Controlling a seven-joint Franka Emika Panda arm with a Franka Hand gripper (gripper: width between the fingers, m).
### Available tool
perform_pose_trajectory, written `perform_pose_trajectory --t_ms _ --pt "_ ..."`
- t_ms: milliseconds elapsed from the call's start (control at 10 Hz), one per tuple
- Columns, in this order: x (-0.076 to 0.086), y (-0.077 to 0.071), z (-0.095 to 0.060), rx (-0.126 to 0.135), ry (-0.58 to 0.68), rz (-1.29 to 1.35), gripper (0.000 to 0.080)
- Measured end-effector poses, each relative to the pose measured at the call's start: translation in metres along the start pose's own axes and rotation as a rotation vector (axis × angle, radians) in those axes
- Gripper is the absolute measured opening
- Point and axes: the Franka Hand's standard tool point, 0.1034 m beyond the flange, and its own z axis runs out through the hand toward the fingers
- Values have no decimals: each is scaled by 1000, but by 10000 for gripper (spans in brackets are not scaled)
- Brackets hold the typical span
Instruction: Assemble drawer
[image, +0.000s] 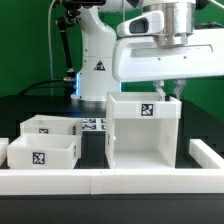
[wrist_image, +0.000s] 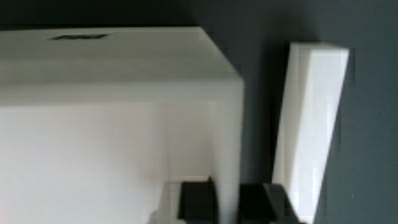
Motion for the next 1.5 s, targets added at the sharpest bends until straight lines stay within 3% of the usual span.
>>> perform_pose_trajectory --t_ms 200,600,1100,1500 --pt "18 0 1 4 22 -22 38" --pt "19 0 -1 5 22 11 38" --pt "29 -2 0 19 40 385 38" --pt "41 6 0 36 62 611 41"
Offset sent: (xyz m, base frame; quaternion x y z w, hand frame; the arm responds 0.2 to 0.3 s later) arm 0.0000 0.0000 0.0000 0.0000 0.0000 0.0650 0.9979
